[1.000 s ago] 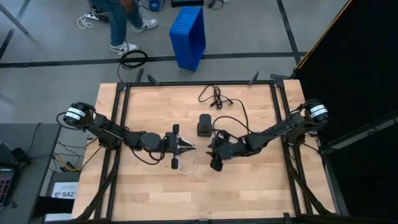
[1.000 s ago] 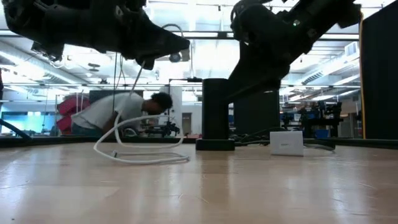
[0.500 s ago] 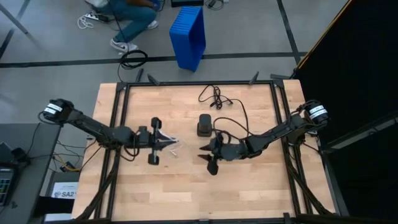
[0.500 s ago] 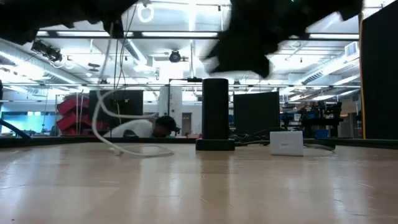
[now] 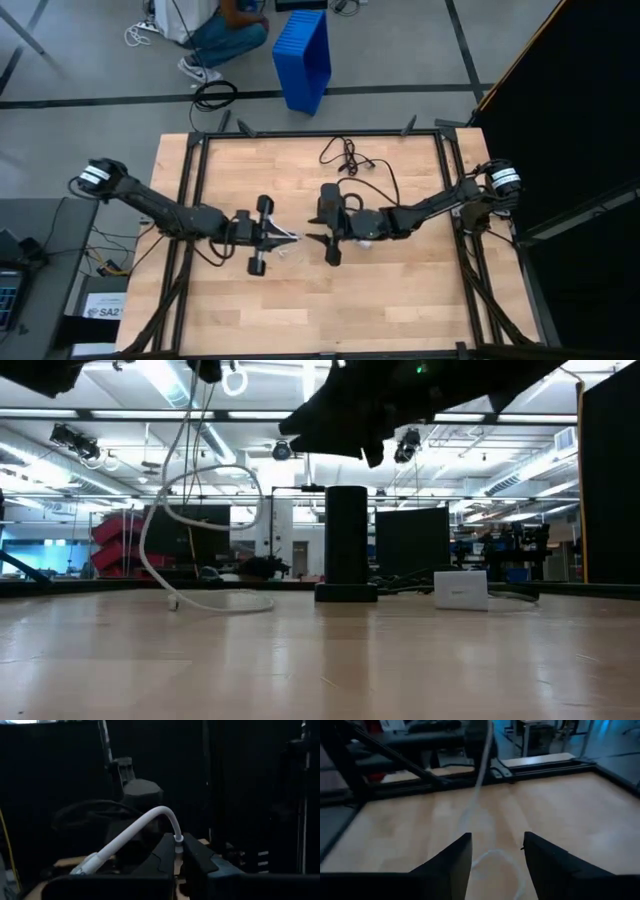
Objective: Insert USB
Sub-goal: Insert the white charger cable into the white charger adapter
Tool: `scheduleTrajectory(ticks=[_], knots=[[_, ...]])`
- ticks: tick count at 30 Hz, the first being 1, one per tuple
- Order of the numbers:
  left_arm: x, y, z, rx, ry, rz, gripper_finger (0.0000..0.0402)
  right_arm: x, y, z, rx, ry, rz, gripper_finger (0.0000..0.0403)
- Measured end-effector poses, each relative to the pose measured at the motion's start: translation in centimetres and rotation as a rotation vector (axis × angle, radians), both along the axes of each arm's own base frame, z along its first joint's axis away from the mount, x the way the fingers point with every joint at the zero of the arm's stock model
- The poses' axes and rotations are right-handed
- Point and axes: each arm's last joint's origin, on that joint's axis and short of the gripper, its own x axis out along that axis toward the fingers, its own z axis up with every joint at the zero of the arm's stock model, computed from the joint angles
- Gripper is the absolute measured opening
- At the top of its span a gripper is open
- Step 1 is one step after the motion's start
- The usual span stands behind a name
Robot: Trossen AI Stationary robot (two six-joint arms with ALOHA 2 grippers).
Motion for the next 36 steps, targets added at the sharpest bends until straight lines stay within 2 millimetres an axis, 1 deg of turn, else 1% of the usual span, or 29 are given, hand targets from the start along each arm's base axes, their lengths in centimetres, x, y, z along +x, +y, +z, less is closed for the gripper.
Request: scheduleTrajectory(ticks=[3,5,8,12,18,23,26,34,36], knots=[[1.3,-0.3,-0.4,0.001,0.035,0.035,0.0000,0.1,-0.9,-0.3,-0.001,0.034,0.026,0.0173],[2.1,-0.4,-0.3,-0.002,0.037,0.053,0.0000,0.1,-1.3,-0.5,0.009,0.049,0.050,0.0179],[3.1,-0.6,-0.3,-0.002,0.045,0.062,0.0000,0.2,-1.4,-0.4,0.045,0.047,0.099,0.0185],[3.9,-0.6,0.3,0.001,0.030,0.073,0.0000,0.2,-1.4,-0.5,0.085,0.053,0.150,0.0190],[4.6,-0.5,1.6,0.026,0.016,0.088,0.0000,0.2,-1.3,-0.6,0.095,0.065,0.167,0.0183],[4.9,-0.5,1.8,0.040,0.020,0.093,0.0000,0.1,-1.1,-0.7,0.120,0.077,0.204,0.0165],[5.0,-0.4,2.3,0.037,0.004,0.098,0.0000,0.1,-1.1,-0.7,0.121,0.086,0.209,0.0155],[5.4,-0.6,3.4,0.059,-0.017,0.053,0.0000,0.2,-2.0,-0.7,0.101,0.077,0.191,0.0148],[5.4,-0.5,3.4,0.066,-0.010,0.062,0.0000,0.3,-2.0,-0.6,0.074,0.074,0.200,0.0134]])
